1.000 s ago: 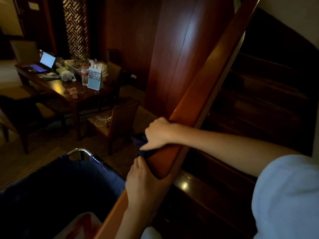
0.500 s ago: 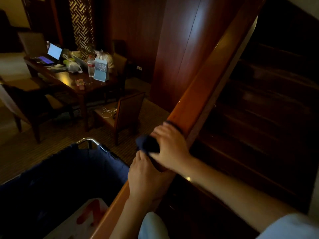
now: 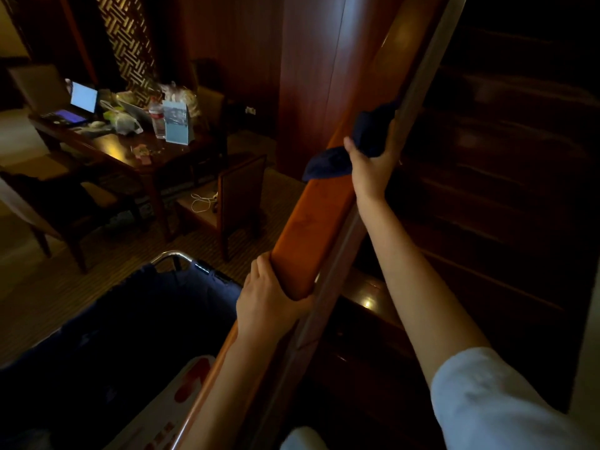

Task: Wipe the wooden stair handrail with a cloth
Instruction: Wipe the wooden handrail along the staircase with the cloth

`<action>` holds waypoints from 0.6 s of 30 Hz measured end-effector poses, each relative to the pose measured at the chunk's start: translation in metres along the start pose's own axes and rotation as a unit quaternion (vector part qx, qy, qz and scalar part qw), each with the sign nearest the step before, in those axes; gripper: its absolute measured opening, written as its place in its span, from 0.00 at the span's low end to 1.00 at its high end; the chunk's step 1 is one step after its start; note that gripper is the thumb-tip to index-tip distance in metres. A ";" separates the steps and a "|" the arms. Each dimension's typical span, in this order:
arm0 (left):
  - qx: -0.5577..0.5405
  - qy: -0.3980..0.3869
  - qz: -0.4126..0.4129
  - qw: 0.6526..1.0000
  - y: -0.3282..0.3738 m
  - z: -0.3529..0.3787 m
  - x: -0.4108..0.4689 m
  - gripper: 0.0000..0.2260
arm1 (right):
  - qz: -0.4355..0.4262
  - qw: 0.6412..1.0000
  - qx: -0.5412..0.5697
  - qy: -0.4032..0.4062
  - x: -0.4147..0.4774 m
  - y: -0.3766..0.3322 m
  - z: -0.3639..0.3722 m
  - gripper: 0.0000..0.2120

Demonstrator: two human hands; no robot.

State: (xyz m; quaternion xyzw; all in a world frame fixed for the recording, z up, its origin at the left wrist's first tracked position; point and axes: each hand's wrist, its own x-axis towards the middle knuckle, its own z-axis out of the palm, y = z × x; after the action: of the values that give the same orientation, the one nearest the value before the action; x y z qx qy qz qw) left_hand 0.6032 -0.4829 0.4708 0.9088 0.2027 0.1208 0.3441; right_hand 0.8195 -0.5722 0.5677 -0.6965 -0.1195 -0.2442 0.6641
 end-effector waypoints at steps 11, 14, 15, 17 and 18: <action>-0.006 0.031 0.004 0.999 -0.002 0.004 0.000 0.46 | 0.143 0.981 0.126 0.017 -0.056 0.010 -0.001 0.31; -0.013 0.056 0.015 0.998 -0.011 0.008 -0.009 0.45 | 0.136 0.986 0.091 0.020 -0.086 0.005 -0.003 0.25; -0.013 0.065 0.025 0.997 -0.017 0.010 -0.014 0.45 | 0.125 0.989 0.079 0.022 -0.097 0.003 -0.003 0.22; -0.011 0.097 0.046 0.994 -0.032 0.014 -0.026 0.45 | 0.121 0.989 0.084 0.021 -0.118 0.001 -0.004 0.28; -0.008 0.111 0.054 0.992 -0.040 0.018 -0.032 0.44 | 0.114 0.989 0.095 0.019 -0.130 0.001 -0.005 0.30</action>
State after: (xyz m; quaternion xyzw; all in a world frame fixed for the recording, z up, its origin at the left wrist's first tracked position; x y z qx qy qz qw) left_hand 0.5698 -0.4802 0.4279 0.8966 0.1892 0.2412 0.3196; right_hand 0.7087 -0.5569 0.5020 -0.6347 -0.0492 -0.1675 0.7528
